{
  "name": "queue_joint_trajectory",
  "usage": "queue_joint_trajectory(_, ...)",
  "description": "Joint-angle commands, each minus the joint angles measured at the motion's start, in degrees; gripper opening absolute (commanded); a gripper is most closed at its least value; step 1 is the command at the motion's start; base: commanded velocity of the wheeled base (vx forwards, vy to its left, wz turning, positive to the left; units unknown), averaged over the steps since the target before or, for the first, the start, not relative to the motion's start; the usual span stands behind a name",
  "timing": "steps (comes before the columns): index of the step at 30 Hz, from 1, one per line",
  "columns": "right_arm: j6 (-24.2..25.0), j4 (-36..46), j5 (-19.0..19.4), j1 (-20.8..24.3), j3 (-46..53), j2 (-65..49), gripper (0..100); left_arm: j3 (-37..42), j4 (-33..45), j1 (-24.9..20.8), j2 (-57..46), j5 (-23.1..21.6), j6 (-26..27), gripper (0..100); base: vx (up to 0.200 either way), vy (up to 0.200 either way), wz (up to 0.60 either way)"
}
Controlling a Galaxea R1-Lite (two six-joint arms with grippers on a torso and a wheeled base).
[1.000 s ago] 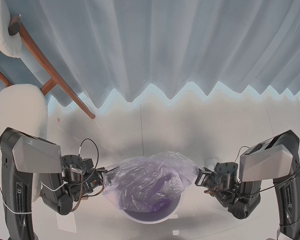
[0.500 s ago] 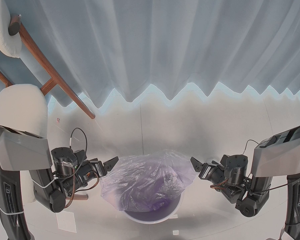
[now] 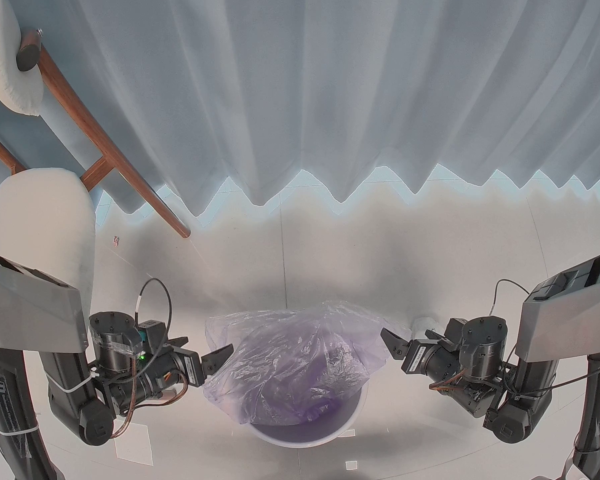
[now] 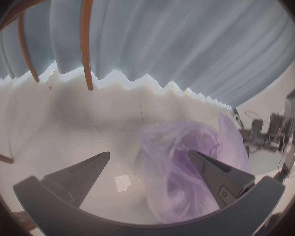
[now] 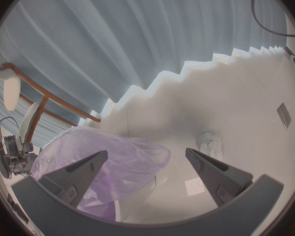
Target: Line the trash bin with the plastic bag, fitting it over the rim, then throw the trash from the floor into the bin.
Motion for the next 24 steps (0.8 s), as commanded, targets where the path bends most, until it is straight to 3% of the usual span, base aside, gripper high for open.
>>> queue_joint_trajectory(1,-0.7,-1.0,0.0,0.3,0.7,-1.3,100,5.1,0.0,-0.2,-1.1,0.0,3.8,100,0.000,0.000,0.00)
queue_joint_trajectory(6,-0.9,-1.0,0.0,0.0,0.7,-1.5,100,10.6,-0.1,-0.4,-2.4,0.0,10.1,100,0.000,0.000,0.00)
queue_joint_trajectory(14,-1.2,-1.0,-0.1,-0.2,0.5,-1.5,100,12.6,0.1,-1.1,-3.5,-1.6,14.4,100,0.000,0.000,0.00)
queue_joint_trajectory(24,-1.4,-1.0,-0.1,-0.2,0.4,-1.1,100,6.1,0.0,-0.9,-3.3,-2.8,15.5,100,0.000,0.000,0.00)
